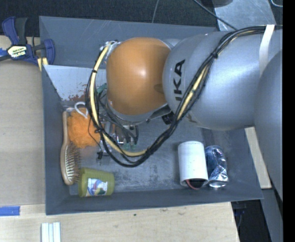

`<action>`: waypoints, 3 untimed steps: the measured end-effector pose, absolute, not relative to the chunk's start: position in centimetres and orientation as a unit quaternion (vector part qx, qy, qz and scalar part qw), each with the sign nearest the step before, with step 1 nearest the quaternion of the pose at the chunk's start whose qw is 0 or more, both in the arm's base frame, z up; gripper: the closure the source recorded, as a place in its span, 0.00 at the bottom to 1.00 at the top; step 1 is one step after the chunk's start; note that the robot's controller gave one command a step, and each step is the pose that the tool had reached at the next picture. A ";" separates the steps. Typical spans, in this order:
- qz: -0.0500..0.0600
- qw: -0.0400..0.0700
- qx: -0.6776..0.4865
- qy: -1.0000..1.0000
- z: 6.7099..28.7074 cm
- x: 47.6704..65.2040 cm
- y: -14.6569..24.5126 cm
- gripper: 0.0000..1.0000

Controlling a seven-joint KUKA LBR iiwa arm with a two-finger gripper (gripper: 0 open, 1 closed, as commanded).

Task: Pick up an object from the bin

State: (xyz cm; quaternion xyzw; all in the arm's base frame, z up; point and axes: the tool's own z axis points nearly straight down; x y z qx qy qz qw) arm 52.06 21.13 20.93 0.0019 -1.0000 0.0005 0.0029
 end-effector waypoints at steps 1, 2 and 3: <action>-0.001 -0.001 0.011 -1.000 8.3 59.7 23.8 0.00; -0.003 -0.002 0.011 -1.000 8.9 59.7 23.9 1.00; -0.005 -0.009 0.006 -1.000 30.0 60.7 21.2 1.00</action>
Offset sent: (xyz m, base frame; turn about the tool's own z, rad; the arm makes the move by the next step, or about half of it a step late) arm 0.0738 0.0270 -0.1240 -0.0190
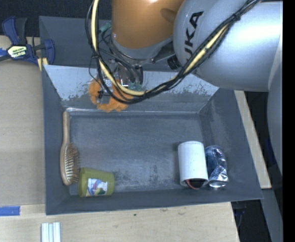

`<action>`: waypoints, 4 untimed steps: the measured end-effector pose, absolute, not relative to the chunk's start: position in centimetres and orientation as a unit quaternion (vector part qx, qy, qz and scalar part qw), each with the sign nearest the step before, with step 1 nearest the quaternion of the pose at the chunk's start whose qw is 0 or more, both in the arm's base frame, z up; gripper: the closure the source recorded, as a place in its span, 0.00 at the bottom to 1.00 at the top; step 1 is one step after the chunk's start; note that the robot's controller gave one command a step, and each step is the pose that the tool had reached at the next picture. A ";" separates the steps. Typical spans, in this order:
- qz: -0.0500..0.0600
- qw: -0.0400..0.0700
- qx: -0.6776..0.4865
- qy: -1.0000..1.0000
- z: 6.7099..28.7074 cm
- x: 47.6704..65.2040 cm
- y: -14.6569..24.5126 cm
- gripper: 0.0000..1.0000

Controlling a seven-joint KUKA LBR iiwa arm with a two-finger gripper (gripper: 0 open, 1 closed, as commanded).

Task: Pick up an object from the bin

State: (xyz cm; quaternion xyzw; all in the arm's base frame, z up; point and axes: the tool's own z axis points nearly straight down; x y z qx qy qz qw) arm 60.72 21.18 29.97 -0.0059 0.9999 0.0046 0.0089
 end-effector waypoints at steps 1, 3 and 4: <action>0.005 0.009 0.000 1.000 26.0 61.0 24.3 1.00; 0.005 0.009 -0.062 0.998 9.1 55.4 22.7 1.00; 0.008 0.020 -0.162 0.987 7.6 52.9 19.0 1.00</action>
Offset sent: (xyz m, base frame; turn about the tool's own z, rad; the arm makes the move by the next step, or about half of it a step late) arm 0.0023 0.0297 -0.0379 0.0145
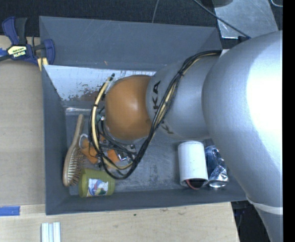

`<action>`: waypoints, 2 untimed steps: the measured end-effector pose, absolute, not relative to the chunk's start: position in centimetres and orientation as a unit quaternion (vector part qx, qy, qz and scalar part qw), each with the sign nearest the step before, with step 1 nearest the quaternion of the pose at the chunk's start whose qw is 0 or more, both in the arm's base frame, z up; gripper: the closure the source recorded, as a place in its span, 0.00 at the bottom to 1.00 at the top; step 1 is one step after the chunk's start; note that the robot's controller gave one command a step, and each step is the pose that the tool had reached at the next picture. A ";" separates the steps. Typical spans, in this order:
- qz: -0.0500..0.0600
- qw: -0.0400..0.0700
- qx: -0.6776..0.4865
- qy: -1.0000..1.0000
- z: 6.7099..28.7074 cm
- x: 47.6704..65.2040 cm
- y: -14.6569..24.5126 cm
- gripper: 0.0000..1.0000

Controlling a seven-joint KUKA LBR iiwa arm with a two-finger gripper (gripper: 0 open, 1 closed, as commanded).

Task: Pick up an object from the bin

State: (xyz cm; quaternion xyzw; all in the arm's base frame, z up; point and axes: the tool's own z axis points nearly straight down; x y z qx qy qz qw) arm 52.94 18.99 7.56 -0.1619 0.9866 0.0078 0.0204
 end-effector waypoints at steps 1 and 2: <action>0.006 0.024 -0.256 0.966 7.9 55.4 22.4 1.00; 0.007 0.032 -0.254 0.967 26.2 60.3 23.0 1.00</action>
Offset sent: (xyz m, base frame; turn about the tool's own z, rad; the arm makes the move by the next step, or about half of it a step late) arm 0.0227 0.0338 0.0006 -0.1938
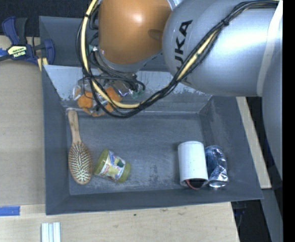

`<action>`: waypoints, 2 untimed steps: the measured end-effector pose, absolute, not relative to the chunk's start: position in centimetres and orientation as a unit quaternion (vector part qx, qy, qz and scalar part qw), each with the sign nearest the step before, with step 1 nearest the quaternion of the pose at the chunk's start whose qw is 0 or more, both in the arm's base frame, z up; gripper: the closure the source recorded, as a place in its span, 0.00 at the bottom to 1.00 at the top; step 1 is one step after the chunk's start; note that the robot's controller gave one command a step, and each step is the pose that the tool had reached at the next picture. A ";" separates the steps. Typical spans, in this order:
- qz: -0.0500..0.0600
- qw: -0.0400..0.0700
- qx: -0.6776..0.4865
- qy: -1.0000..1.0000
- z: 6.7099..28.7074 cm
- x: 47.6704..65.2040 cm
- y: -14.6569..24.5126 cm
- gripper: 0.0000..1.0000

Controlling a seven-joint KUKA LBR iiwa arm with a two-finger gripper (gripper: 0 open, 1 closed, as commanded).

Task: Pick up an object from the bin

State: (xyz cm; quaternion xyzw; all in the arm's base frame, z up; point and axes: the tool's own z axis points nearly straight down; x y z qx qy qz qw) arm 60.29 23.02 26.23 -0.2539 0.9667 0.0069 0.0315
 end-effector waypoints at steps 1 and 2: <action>0.009 0.031 -0.204 0.978 22.3 57.8 23.6 1.00; 0.010 0.028 -0.161 0.987 15.4 56.7 20.9 1.00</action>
Offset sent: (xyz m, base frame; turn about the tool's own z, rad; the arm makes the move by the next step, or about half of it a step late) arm -0.0248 0.0061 -0.0381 0.1035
